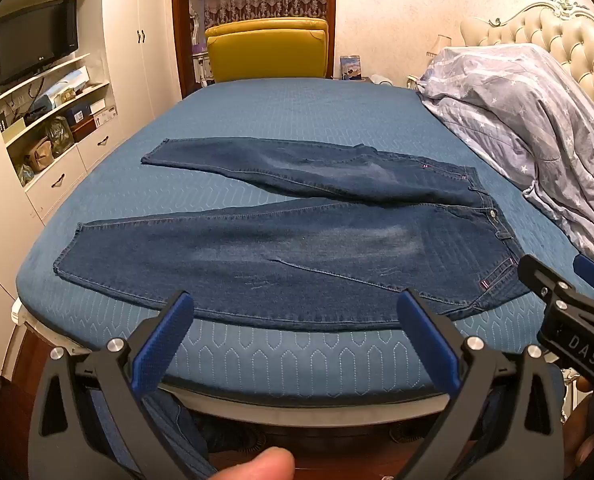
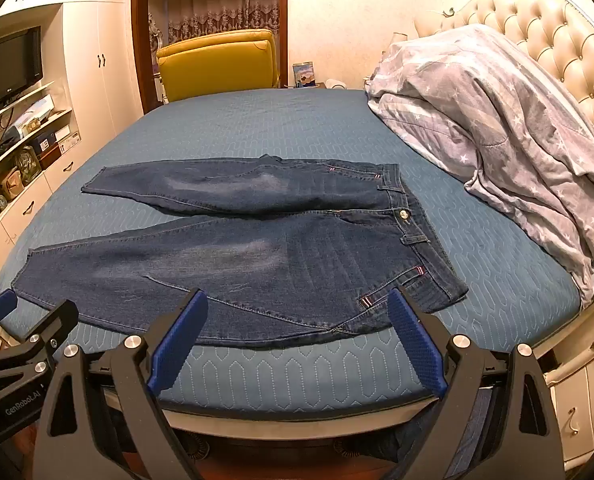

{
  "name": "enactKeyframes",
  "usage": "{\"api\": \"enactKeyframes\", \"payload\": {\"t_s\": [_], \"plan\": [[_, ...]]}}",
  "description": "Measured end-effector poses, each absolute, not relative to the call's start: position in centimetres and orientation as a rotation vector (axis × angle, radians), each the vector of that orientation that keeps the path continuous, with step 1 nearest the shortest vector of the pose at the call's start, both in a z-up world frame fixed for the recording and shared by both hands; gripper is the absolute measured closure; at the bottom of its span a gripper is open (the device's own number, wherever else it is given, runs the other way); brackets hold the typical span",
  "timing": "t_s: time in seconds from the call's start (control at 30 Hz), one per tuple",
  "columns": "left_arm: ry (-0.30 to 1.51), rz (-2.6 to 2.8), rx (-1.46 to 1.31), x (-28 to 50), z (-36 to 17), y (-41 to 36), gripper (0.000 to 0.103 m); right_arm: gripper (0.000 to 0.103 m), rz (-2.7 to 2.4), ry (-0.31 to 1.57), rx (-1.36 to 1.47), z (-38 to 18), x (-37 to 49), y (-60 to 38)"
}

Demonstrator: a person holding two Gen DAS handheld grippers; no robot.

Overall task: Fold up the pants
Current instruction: 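Reach the right tool to the jeans waistband and close on it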

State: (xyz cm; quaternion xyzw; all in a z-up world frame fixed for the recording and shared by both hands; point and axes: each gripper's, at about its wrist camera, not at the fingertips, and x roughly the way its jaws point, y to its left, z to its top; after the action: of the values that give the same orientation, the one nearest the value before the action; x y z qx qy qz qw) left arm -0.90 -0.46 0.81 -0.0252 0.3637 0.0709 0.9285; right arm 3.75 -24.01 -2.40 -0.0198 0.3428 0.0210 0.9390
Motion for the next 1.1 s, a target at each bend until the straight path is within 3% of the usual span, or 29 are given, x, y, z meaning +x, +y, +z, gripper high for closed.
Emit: {"api": "enactKeyframes", "payload": {"t_s": [0.37, 0.53, 0.9, 1.1], "plan": [[0.753, 0.138, -0.056, -0.7, 0.5, -0.3, 0.001, 0.015, 0.045, 0.705, -0.038, -2.7, 3.9, -24.0], [0.810, 0.113, -0.086, 0.8, -1.7, 0.7, 0.001, 0.015, 0.098, 0.805, 0.059, -4.4, 7.2, -26.8], [1.014, 0.253, -0.142, 6.6, -9.5, 7.6, 0.001, 0.015, -0.051, 1.032, 0.182, -9.5, 34.6, -42.8], [1.051, 0.294, -0.171, 8.5, -11.0, 11.0, 0.001, 0.015, -0.060, 1.112, 0.229, -13.4, 48.3, -46.8]]}}
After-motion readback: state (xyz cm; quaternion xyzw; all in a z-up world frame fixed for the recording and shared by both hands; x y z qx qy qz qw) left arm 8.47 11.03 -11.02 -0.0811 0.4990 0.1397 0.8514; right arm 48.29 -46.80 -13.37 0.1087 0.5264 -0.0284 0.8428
